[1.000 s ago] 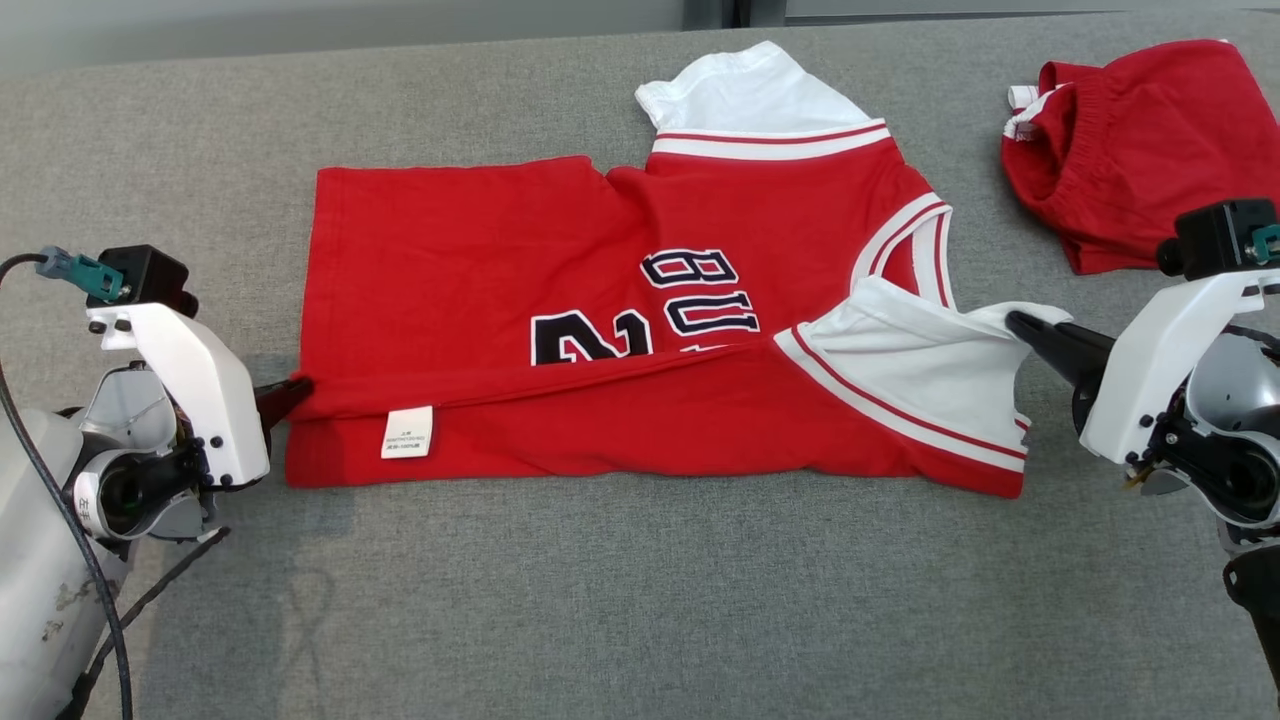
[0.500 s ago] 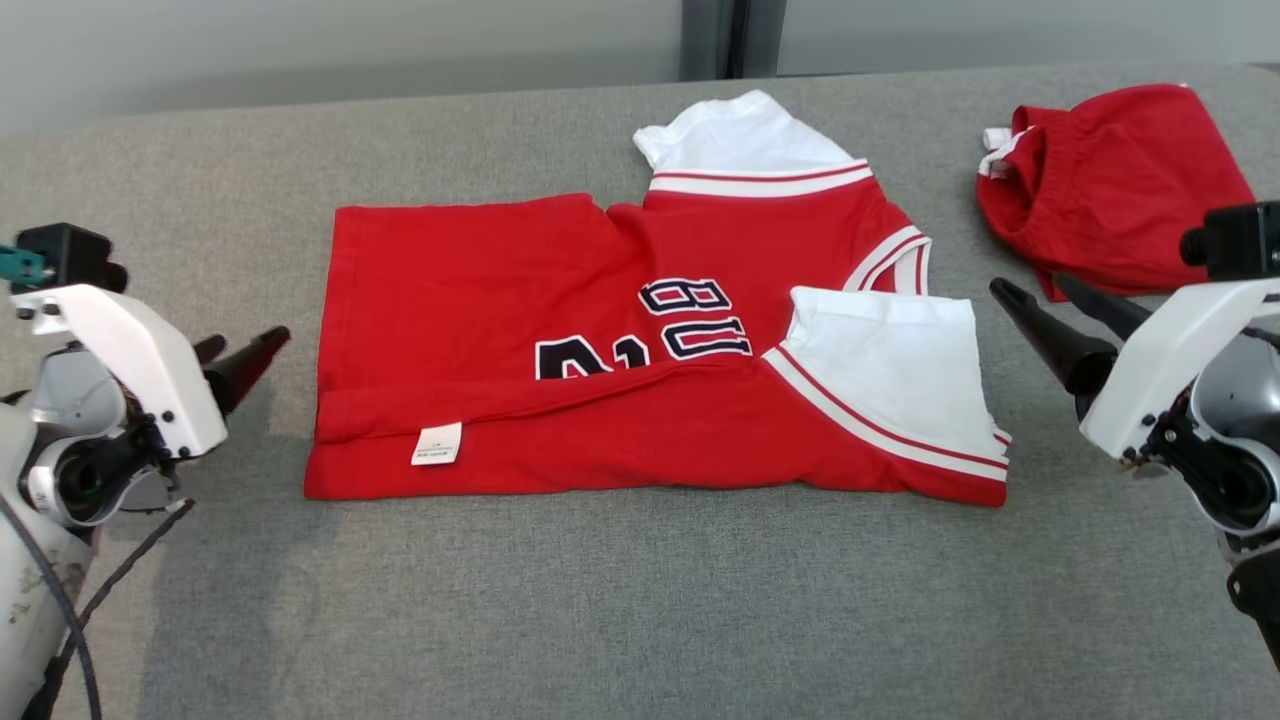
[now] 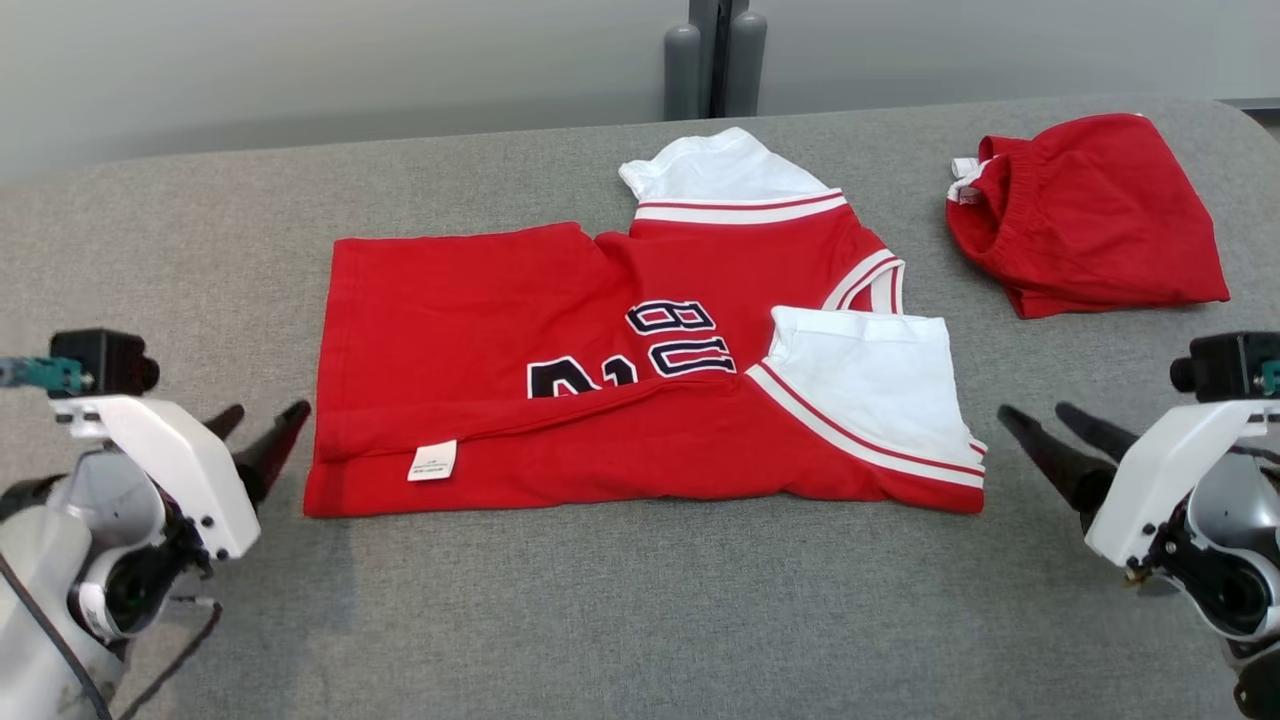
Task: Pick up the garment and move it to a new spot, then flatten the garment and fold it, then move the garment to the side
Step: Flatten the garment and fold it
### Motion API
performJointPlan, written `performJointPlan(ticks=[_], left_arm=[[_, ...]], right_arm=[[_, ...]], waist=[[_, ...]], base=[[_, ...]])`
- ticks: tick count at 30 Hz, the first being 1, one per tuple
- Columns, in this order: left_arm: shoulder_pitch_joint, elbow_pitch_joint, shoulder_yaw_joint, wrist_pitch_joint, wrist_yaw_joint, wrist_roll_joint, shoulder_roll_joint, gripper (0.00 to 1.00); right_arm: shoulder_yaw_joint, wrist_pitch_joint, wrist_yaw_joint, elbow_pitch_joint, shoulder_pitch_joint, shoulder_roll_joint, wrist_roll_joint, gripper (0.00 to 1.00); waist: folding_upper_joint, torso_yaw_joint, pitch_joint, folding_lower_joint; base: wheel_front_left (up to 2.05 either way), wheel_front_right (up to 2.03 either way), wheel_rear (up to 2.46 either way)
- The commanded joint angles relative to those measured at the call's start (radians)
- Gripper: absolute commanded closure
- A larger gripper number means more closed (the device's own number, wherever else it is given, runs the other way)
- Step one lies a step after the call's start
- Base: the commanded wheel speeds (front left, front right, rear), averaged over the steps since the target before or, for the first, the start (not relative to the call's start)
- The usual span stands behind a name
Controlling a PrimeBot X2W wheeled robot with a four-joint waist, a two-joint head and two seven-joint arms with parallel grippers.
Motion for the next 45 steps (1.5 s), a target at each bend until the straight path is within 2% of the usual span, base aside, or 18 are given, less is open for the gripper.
performJointPlan(ticks=[1, 6, 11, 18, 29, 41, 42, 43, 44, 45], left_arm=[[0.021, -0.025, -0.007, 0.010, 0.015, 0.007, 0.006, 0.00], [0.042, -0.062, -0.022, 0.057, 0.041, -0.009, 0.010, 0.00], [0.007, -0.042, -0.032, 0.139, 0.034, -0.044, 0.003, 0.00], [-0.081, 0.040, -0.071, 0.300, 0.013, -0.072, -0.007, 0.00], [-0.181, 0.197, -0.112, 0.463, -0.030, -0.100, -0.033, 0.00], [-0.206, 0.273, -0.128, 0.526, -0.043, -0.115, -0.059, 0.00], [-0.208, 0.276, -0.130, 0.528, -0.044, -0.114, -0.060, 0.04], [-0.211, 0.279, -0.131, 0.529, -0.046, -0.113, -0.061, 0.31], [-0.214, 0.281, -0.132, 0.529, -0.047, -0.112, -0.062, 0.59], [-0.215, 0.283, -0.132, 0.528, -0.047, -0.111, -0.063, 0.79]], right_arm=[[-0.004, 0.030, 0.000, 0.015, 0.016, 0.000, 0.008, 0.00], [-0.024, 0.112, 0.000, 0.045, 0.012, 0.018, -0.002, 0.00], [-0.039, 0.179, 0.000, 0.072, -0.008, 0.041, -0.025, 0.00], [-0.065, 0.245, 0.000, 0.130, -0.061, 0.097, -0.082, 0.00], [-0.098, 0.309, 0.000, 0.210, -0.127, 0.154, -0.151, 0.00], [-0.054, 0.396, 0.000, 0.209, -0.136, 0.193, -0.117, 0.00], [-0.051, 0.399, 0.000, 0.209, -0.135, 0.193, -0.115, 0.00], [-0.049, 0.401, 0.000, 0.207, -0.135, 0.191, -0.113, 0.42], [-0.046, 0.404, 0.000, 0.206, -0.134, 0.190, -0.110, 0.65], [-0.044, 0.407, 0.000, 0.205, -0.134, 0.189, -0.108, 0.91]], waist=[[0.0000, 0.004, 0.001, 0.0000], [0.0000, 0.012, 0.005, 0.0000], [0.0000, 0.018, 0.012, 0.0000], [0.0000, 0.012, 0.019, 0.0000], [0.0000, -0.011, 0.038, 0.0000], [0.0000, -0.028, 0.067, 0.0000], [0.0000, -0.028, 0.069, 0.0000], [0.0000, -0.027, 0.071, 0.0000], [0.0000, -0.027, 0.072, 0.0000], [0.0000, -0.026, 0.072, 0.0000]], base=[[0.00, 0.00, 0.00], [0.00, 0.00, 0.00], [0.00, 0.00, 0.00], [0.00, 0.00, 0.00], [0.00, 0.00, 0.00], [0.00, 0.00, 0.00], [0.00, 0.00, 0.00], [0.00, 0.00, 0.00], [0.00, 0.00, 0.00], [0.00, 0.00, 0.00]])
